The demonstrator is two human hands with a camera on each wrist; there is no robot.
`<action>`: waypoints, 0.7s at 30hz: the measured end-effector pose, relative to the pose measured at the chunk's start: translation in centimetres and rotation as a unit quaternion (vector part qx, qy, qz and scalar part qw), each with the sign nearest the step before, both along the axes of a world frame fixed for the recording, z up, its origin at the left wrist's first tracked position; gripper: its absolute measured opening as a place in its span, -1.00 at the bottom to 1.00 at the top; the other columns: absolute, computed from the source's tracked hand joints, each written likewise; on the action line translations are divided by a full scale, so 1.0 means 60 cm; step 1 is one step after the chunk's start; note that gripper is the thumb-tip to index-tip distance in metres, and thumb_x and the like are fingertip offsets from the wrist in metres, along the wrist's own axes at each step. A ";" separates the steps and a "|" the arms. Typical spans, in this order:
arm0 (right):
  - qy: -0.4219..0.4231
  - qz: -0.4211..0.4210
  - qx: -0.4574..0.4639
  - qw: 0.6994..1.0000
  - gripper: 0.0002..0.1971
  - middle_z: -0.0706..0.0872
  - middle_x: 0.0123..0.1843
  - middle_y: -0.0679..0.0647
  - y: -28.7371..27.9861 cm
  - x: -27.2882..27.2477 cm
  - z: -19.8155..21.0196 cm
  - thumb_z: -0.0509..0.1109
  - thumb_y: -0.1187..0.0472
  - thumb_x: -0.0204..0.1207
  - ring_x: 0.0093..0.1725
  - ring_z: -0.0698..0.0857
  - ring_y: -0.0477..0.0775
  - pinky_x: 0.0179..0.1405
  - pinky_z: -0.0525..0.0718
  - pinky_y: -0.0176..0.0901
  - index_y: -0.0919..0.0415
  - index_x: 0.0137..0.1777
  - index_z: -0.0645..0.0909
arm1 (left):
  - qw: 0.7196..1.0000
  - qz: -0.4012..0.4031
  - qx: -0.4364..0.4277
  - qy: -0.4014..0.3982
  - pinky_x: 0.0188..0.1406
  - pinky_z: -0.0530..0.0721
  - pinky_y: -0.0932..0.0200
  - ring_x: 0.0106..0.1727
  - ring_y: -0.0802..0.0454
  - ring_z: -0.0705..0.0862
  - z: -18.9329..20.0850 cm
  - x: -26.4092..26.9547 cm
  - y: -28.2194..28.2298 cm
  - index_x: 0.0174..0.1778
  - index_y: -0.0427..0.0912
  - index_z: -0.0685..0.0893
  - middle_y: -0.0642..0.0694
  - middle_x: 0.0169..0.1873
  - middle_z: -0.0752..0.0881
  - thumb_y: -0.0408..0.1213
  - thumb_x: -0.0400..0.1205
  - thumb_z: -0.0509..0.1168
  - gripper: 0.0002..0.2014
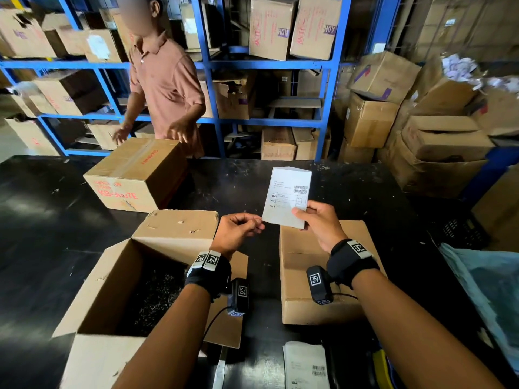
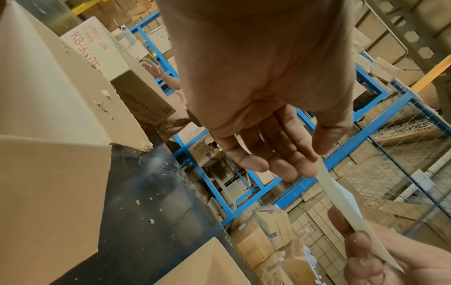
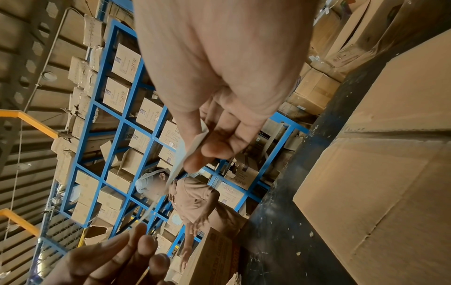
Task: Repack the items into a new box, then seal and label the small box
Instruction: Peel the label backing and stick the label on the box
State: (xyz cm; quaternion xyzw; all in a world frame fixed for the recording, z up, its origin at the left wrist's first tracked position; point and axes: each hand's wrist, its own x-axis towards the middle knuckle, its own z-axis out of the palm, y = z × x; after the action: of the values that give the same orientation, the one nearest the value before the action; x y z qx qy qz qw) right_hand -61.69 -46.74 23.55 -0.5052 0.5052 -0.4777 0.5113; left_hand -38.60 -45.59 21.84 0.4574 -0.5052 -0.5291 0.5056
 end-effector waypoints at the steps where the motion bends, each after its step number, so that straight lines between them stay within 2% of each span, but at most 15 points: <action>1: 0.001 0.000 -0.001 1.000 -0.72 0.83 0.16 -0.18 0.000 0.000 0.000 0.45 0.34 0.66 0.08 0.83 -0.22 -0.10 0.80 -0.27 0.10 0.32 0.73 | 1.000 0.001 -0.001 0.000 -0.23 0.71 0.32 -0.24 0.05 0.80 0.000 0.000 0.000 0.01 -0.49 0.74 -0.26 -0.22 0.82 -0.52 0.67 0.31 -0.87; 4: 0.011 0.001 -0.001 1.000 -0.72 0.83 0.18 -0.17 0.000 0.000 -0.001 0.45 0.33 0.66 0.10 0.83 -0.19 -0.08 0.80 -0.25 0.09 0.33 0.73 | 1.000 0.002 -0.002 -0.005 -0.23 0.71 0.31 -0.23 0.04 0.80 0.000 0.000 0.002 0.00 -0.47 0.75 -0.26 -0.21 0.82 -0.51 0.66 0.33 -0.88; 9: 0.019 0.004 -0.002 1.000 -0.71 0.82 0.21 -0.14 0.001 -0.001 -0.002 0.45 0.33 0.65 0.10 0.83 -0.20 -0.08 0.80 -0.27 0.12 0.34 0.72 | 1.000 0.003 -0.007 -0.018 -0.22 0.71 0.30 -0.22 0.02 0.79 -0.001 -0.005 0.003 -0.10 -0.32 0.79 -0.21 -0.24 0.83 -0.49 0.66 0.34 -0.88; 17: 0.025 0.010 0.002 1.000 -0.71 0.82 0.24 -0.09 0.002 -0.003 -0.005 0.46 0.33 0.65 0.14 0.82 -0.14 -0.08 0.80 -0.27 0.14 0.35 0.72 | 0.999 0.003 -0.022 -0.033 -0.21 0.71 0.30 -0.24 0.05 0.79 -0.001 -0.008 0.003 -0.15 -0.29 0.77 -0.15 -0.29 0.83 -0.52 0.65 0.33 -0.86; 21: 0.024 0.006 0.016 1.000 -0.71 0.83 0.24 0.00 -0.002 -0.003 -0.005 0.48 0.34 0.63 0.20 0.82 0.03 -0.08 0.82 -0.19 0.14 0.32 0.70 | 0.999 0.013 -0.038 -0.020 -0.25 0.70 0.33 -0.27 0.09 0.81 0.001 -0.010 0.005 -0.09 -0.41 0.76 -0.12 -0.30 0.83 -0.56 0.63 0.33 -0.90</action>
State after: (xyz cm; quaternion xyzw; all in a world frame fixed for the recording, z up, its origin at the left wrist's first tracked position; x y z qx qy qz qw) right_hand -61.87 -46.85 23.26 -0.5112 0.5221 -0.4541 0.5098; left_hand -39.21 -45.28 21.89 0.4551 -0.5284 -0.4938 0.5194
